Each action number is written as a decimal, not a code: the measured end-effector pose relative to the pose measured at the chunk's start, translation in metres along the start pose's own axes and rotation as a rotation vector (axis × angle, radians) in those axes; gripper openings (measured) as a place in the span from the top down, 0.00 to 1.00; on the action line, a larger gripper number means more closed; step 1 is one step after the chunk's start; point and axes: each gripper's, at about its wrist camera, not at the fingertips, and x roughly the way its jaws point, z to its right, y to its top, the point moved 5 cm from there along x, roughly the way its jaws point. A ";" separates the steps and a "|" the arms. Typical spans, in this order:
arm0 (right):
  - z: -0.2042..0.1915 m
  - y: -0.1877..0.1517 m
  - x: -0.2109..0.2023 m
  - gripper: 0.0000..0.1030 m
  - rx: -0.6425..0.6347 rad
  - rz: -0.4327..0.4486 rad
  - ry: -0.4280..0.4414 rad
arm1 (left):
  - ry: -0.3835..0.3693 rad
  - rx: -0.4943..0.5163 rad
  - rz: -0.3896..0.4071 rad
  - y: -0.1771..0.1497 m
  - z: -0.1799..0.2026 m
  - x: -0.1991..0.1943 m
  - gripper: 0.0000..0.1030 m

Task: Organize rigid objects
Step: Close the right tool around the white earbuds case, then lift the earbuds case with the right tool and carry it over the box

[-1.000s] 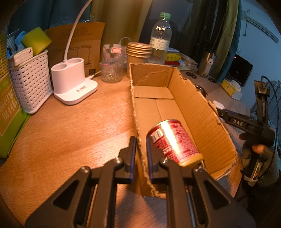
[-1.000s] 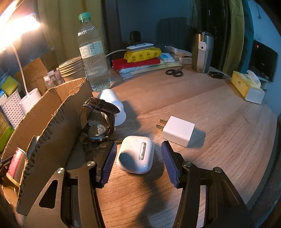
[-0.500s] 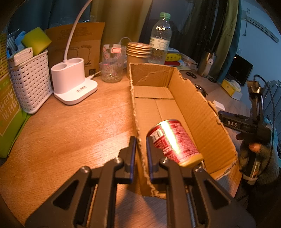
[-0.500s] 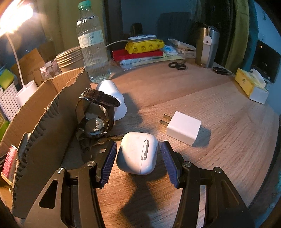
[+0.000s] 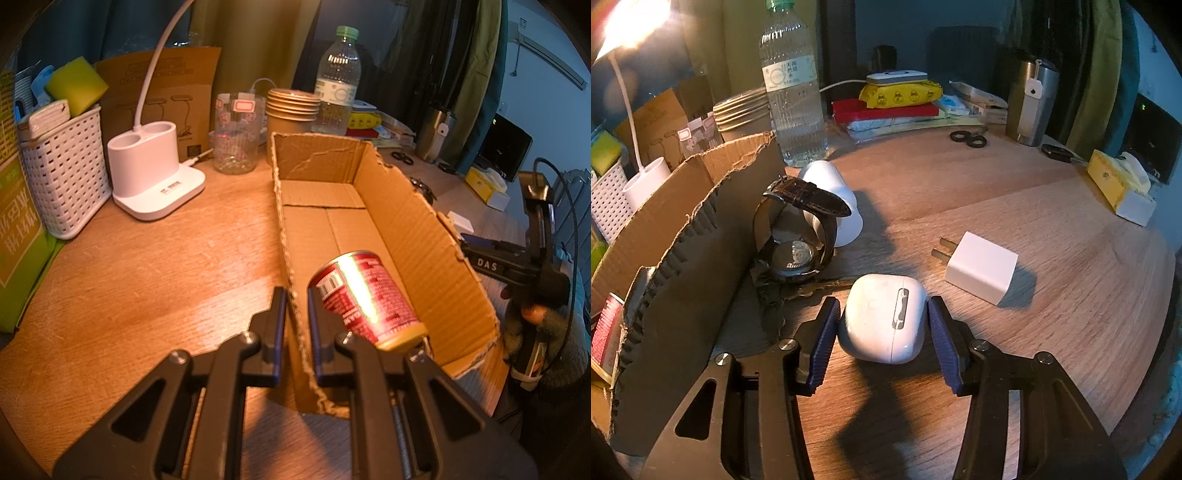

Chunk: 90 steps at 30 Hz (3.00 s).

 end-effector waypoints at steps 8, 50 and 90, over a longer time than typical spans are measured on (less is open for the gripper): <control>-0.001 0.000 -0.009 0.50 0.000 0.024 0.012 | 0.000 0.000 0.000 0.000 0.000 0.000 0.88; -0.058 0.028 -0.106 0.50 -0.101 0.235 0.108 | 0.000 0.001 0.001 0.000 0.000 0.000 0.88; -0.133 0.001 -0.082 0.50 -0.240 0.143 0.226 | 0.000 0.001 0.001 -0.001 0.000 0.000 0.88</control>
